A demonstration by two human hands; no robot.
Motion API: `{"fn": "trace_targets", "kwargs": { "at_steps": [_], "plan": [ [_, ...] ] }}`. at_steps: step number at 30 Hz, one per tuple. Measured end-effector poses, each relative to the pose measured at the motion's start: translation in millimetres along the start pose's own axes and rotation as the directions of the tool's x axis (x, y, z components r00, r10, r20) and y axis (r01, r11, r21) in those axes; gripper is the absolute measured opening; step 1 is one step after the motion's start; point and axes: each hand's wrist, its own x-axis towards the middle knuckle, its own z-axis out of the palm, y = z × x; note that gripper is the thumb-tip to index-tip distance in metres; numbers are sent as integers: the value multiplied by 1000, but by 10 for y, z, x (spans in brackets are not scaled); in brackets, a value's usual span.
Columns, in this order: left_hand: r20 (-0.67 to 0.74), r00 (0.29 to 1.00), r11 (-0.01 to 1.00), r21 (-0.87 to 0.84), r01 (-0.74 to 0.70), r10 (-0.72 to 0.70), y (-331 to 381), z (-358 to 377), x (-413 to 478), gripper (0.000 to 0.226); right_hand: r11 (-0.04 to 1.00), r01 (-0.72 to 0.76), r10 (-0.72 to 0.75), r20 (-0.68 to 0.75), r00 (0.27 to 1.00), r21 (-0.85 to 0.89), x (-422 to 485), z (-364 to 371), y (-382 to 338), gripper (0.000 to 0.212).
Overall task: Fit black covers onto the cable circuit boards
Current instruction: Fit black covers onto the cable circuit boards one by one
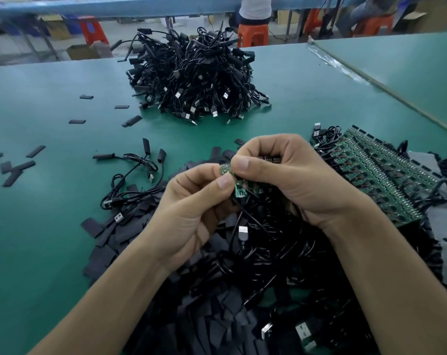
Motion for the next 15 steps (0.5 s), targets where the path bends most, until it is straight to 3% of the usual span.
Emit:
{"fn": "trace_targets", "kwargs": {
  "at_steps": [2, 4, 5, 7, 9, 13, 15],
  "plan": [
    [-33, 997, 998, 7, -67, 67, 49, 10, 21, 4, 1000, 0, -2, -104, 995, -22, 22, -46, -50, 11],
    [-103, 985, 990, 20, -138, 140, 81, -37, 57, 7, 989, -21, -28, -328, 944, -146, 48, -146, -60, 14],
    [-134, 975, 984, 12, -176, 176, 92, -77, 76, 10, 951, -65, -84, -457, 886, -301, 56, -212, -50, 17],
    [-189, 950, 967, -5, -254, 248, 116, -141, 112, 11, 765, -234, -235, -598, 766, -600, 47, -335, -30, 20],
    [-256, 910, 942, 11, -335, 327, 147, -190, 142, 10, 624, -339, -310, -621, 719, -704, 19, -377, -48, 21],
    [-367, 801, 877, 116, -465, 473, 247, -181, 139, 12, 556, -454, -255, -664, 703, -696, 5, -428, -51, 19],
    [-389, 772, 858, 113, -501, 502, 320, -139, 119, 11, 530, -492, -218, -672, 708, -690, -2, -442, -57, 28]
  ]
}}
